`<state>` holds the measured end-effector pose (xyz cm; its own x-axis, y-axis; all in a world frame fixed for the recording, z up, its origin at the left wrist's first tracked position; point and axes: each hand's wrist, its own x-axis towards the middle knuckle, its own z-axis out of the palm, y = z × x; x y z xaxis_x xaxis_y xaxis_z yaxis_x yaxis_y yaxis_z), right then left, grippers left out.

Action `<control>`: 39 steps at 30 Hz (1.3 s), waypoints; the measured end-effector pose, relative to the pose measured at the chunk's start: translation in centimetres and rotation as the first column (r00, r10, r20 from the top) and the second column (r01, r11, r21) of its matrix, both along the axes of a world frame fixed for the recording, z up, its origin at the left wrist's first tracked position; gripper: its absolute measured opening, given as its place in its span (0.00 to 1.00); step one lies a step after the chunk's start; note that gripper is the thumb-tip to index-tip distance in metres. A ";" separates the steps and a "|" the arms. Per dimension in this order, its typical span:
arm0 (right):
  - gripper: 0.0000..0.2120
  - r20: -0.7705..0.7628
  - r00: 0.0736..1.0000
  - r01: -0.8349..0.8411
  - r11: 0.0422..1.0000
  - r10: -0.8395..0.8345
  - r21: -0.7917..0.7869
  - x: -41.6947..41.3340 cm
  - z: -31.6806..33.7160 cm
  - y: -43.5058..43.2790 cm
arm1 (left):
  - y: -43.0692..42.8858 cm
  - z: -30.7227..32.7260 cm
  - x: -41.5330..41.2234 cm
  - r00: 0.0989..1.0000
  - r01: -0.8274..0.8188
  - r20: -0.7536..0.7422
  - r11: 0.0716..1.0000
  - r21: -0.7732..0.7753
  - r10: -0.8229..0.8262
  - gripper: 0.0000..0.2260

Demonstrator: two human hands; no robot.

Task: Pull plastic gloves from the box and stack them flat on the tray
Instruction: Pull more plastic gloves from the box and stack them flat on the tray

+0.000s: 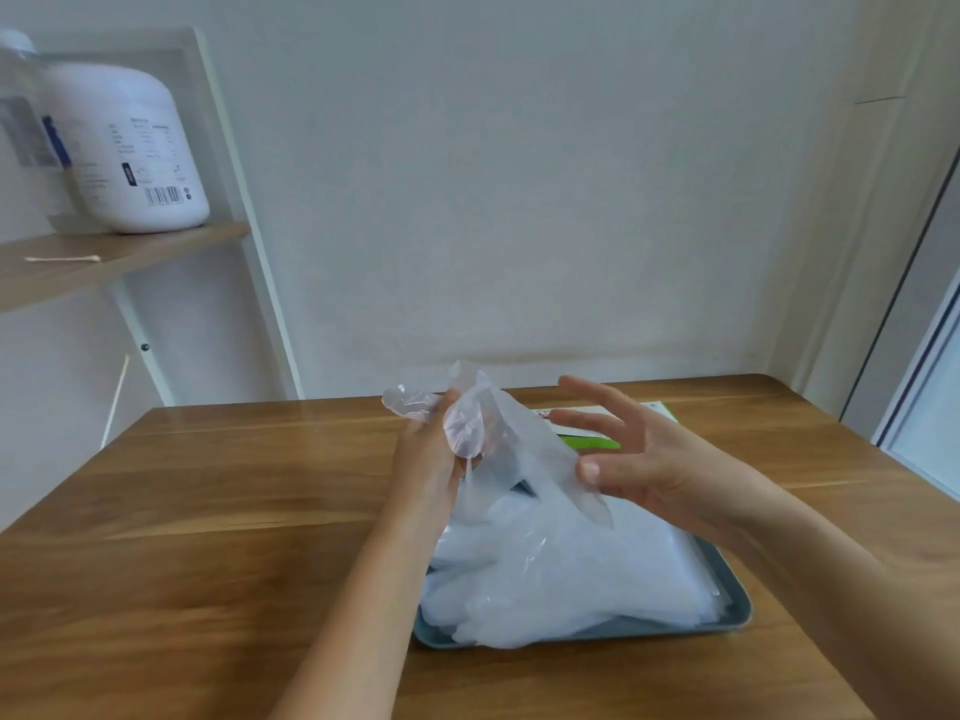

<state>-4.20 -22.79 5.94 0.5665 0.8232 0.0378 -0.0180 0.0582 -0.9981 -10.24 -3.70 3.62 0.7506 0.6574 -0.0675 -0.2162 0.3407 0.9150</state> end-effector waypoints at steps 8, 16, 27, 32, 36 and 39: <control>0.48 0.597 0.801 0.109 0.974 0.033 -0.200 -2.4 -0.2 0.9 | 0.3 0.0 -0.3 0.997 0.044 -0.065 0.999 -0.008 -0.045 0.10; 0.04 0.673 0.635 0.490 0.871 -0.380 0.030 -1.8 -0.8 2.7 | 0.0 0.2 -0.7 0.998 0.051 0.043 0.991 -0.122 -0.046 0.10; 0.21 0.936 0.353 0.550 0.807 0.008 -0.214 -1.3 8.2 2.5 | 0.6 0.9 -2.3 0.988 0.027 0.109 0.830 0.556 -0.105 0.35; 0.22 0.947 0.257 0.500 0.812 0.192 -0.301 -2.8 10.1 3.8 | -0.2 0.7 -1.9 0.945 0.240 -0.001 0.691 0.682 -0.328 0.39; 0.20 0.920 0.369 0.466 0.831 0.130 -0.304 -3.4 11.1 3.5 | 0.7 0.0 -1.7 0.873 0.425 -0.067 0.684 0.593 -0.484 0.33; 0.19 0.833 0.554 0.407 0.869 0.010 -0.281 -3.3 11.3 2.8 | 0.9 -0.4 -1.8 0.824 0.507 -0.057 0.687 0.520 -0.564 0.29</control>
